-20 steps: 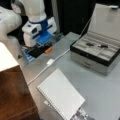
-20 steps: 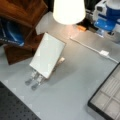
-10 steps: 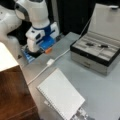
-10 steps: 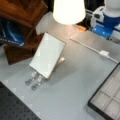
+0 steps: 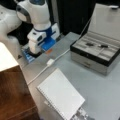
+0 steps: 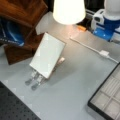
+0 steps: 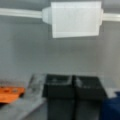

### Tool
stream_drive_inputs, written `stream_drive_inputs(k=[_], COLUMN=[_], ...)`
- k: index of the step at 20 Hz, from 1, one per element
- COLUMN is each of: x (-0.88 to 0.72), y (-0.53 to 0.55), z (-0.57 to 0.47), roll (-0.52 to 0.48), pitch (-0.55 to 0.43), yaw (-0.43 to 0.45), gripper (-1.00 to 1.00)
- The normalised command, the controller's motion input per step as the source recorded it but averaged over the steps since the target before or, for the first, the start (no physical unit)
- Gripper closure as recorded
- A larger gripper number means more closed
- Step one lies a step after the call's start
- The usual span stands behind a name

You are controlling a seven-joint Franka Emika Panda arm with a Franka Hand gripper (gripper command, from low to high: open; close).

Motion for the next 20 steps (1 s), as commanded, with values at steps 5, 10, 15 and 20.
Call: stream_drive_inputs(k=[5,10,15,20], x=[-0.79,-0.87,-0.98,-1.00], y=[-0.04,-0.10,-0.09,-0.09], z=[-0.71,-0.72,-0.61,-0.61], roll=[0.166,0.185,0.179,0.178], pitch=[-0.628,-0.672,-0.691,-0.721], yaw=[0.012,-0.001,-0.038,-0.063], gripper=[1.00,1.00,1.00,1.00])
